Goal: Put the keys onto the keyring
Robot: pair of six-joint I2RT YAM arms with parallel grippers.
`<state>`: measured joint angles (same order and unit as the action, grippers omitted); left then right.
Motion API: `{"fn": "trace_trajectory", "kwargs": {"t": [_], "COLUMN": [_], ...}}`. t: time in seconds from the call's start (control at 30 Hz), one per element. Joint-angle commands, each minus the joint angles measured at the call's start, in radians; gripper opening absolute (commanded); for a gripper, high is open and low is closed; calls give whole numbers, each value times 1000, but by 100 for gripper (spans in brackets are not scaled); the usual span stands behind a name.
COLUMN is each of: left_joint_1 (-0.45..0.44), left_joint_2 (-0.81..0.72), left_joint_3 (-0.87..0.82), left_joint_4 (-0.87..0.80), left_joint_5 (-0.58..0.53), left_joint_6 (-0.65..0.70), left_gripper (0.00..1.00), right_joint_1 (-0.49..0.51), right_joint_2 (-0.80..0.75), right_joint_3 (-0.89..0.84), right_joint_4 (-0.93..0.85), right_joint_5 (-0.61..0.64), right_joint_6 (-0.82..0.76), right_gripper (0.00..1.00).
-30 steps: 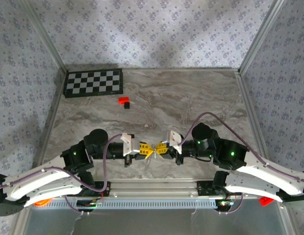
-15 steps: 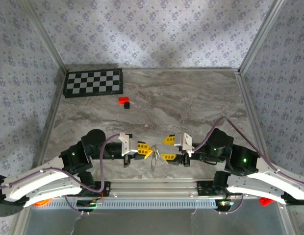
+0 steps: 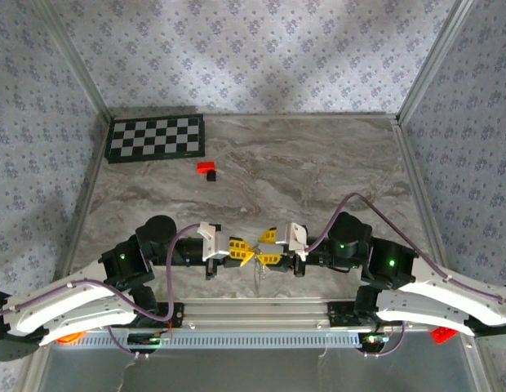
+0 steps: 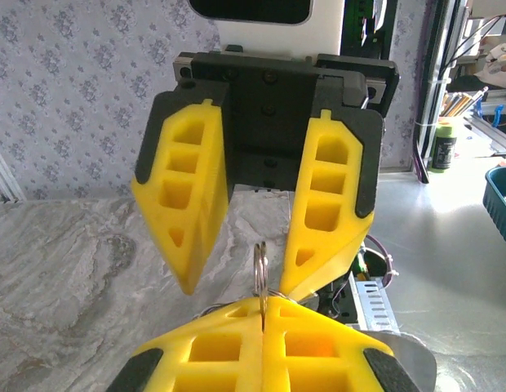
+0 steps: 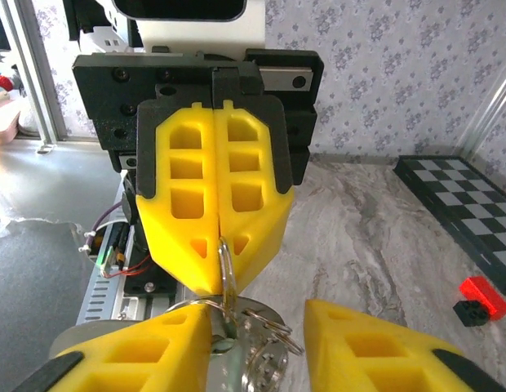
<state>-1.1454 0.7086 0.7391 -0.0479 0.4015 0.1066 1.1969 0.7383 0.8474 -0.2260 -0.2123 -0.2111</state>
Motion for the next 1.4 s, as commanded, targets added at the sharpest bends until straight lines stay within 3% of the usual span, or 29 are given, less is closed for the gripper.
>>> {"fn": "trace_trajectory", "kwargs": {"t": [0.0, 0.47, 0.57, 0.7, 0.8, 1.27, 1.37], "left_joint_1": [-1, 0, -1, -2, -2, -2, -2], "left_joint_2": [-4, 8, 15, 31, 40, 31, 31], "left_joint_3": [14, 26, 40, 65, 81, 101, 102], "left_joint_4": [66, 56, 11, -81, -131, -201, -205], "left_joint_5": [27, 19, -35, -126, -153, -169, -159], "left_joint_6": [-4, -7, -3, 12, 16, 25, 26], "left_gripper": [0, 0, 0, 22, 28, 25, 30], "right_joint_1": [7, 7, 5, -2, -6, -7, -7], "right_joint_2": [-5, -9, -13, 27, 71, 156, 172], "right_joint_3": [12, 10, 26, 83, 131, 219, 225], "right_joint_4": [37, 38, 13, -94, -170, -284, -299], "right_joint_5": [-22, -21, 8, 61, 88, 143, 153], "right_joint_6": [-11, -25, -16, -20, -20, -68, -71], "right_gripper": [31, 0, 0, 0, 0, 0, 0]}}
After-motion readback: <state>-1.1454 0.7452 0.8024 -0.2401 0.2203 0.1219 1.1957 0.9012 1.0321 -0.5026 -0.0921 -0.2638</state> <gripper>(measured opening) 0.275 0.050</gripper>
